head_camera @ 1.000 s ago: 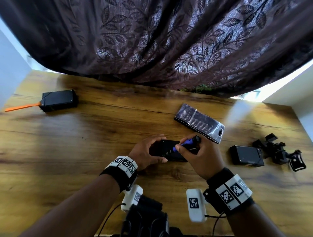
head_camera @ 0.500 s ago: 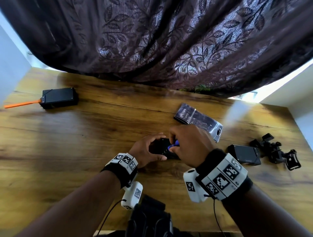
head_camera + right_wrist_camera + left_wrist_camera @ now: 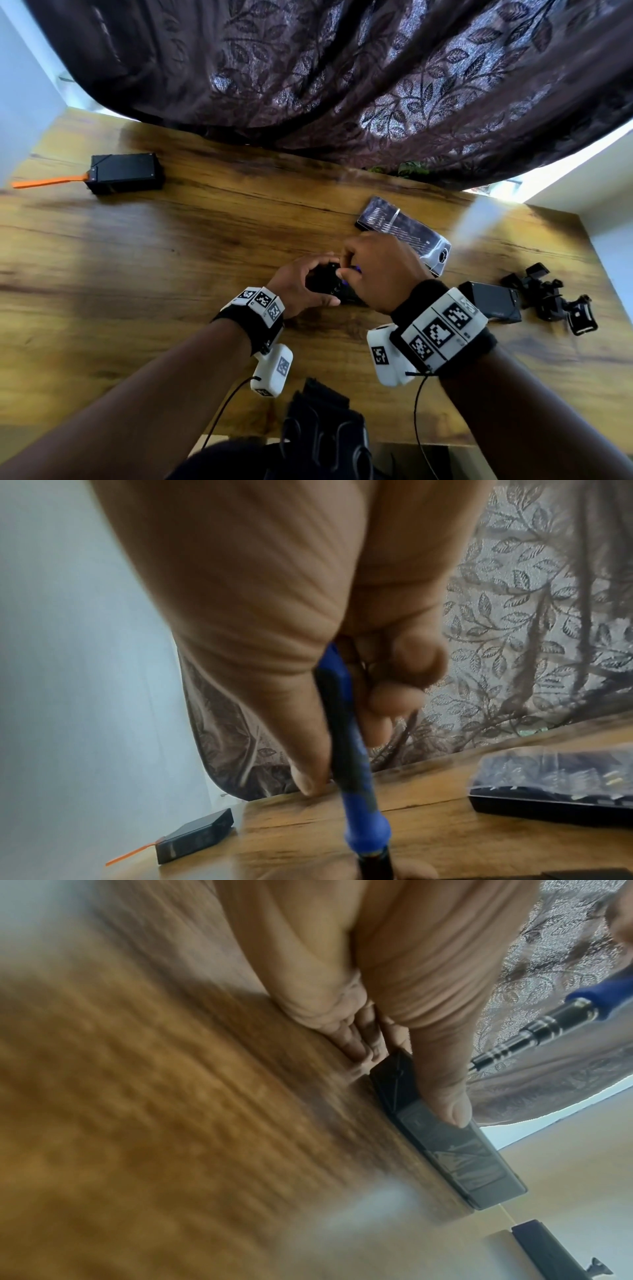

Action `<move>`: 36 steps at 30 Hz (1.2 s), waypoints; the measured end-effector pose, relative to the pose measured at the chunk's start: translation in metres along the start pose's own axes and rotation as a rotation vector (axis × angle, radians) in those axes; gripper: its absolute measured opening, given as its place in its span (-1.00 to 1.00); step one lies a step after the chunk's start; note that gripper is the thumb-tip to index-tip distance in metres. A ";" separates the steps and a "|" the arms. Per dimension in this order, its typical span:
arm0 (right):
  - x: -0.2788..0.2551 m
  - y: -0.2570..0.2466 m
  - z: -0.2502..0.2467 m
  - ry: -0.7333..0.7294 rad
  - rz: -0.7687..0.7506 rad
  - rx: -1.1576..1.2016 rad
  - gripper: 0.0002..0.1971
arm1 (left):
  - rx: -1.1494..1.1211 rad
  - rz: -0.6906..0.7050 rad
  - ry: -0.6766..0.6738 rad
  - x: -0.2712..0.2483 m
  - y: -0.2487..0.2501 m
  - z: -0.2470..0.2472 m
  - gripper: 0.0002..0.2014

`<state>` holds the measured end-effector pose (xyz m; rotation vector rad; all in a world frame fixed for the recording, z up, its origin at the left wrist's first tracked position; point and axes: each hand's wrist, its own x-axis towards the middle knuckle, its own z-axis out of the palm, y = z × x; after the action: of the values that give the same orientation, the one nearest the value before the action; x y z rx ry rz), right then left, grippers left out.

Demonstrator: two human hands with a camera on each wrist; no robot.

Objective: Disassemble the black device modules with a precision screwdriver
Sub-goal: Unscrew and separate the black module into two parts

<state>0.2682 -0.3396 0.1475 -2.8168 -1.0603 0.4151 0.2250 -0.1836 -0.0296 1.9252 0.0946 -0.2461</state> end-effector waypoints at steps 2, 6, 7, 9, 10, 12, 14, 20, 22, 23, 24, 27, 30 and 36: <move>0.002 0.002 0.001 0.015 0.045 -0.069 -0.82 | -0.012 0.014 -0.003 0.001 0.000 0.000 -0.23; 0.002 0.004 -0.004 -0.056 0.001 -0.079 -0.76 | -0.023 0.011 -0.005 0.000 0.000 0.000 -0.17; 0.001 0.004 -0.005 -0.070 -0.043 -0.064 -0.68 | -0.023 0.013 -0.003 0.000 0.001 0.000 -0.17; -0.001 0.001 -0.006 -0.091 -0.093 0.001 -0.53 | -0.019 0.026 -0.007 -0.001 0.004 -0.001 -0.17; -0.001 -0.001 -0.006 -0.096 -0.095 0.040 -0.48 | -0.022 0.021 -0.008 -0.002 0.005 -0.001 -0.17; -0.002 -0.003 -0.004 -0.082 -0.054 0.092 -0.44 | -0.032 0.006 -0.010 -0.003 0.006 -0.002 -0.17; -0.001 -0.004 -0.002 -0.050 0.005 0.098 -0.51 | -0.019 0.001 -0.016 -0.004 0.007 -0.002 -0.16; 0.006 -0.001 -0.001 0.000 0.088 -0.097 -0.74 | 0.026 -0.028 -0.003 -0.005 0.011 -0.005 -0.15; 0.004 -0.002 -0.003 -0.040 0.043 -0.065 -0.76 | 0.014 -0.037 -0.008 -0.005 0.009 -0.004 -0.16; 0.002 -0.001 -0.002 -0.060 0.000 -0.056 -0.72 | 0.013 -0.045 -0.014 -0.005 0.009 -0.004 -0.16; 0.000 -0.001 -0.002 -0.081 -0.037 -0.039 -0.66 | 0.014 -0.054 -0.018 -0.005 0.008 -0.003 -0.14; -0.007 -0.001 -0.001 -0.122 -0.062 0.036 -0.59 | 0.019 -0.081 -0.001 -0.005 0.008 -0.003 -0.10; -0.010 0.005 0.001 -0.078 -0.009 0.099 -0.68 | 0.009 -0.057 -0.007 -0.006 0.010 -0.003 -0.16; -0.008 0.014 0.005 0.064 0.089 0.036 -0.84 | 0.029 -0.024 -0.012 -0.008 0.016 -0.004 -0.18</move>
<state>0.2697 -0.3557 0.1414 -2.8327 -0.9080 0.3456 0.2210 -0.1851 -0.0119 1.9526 0.1069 -0.2761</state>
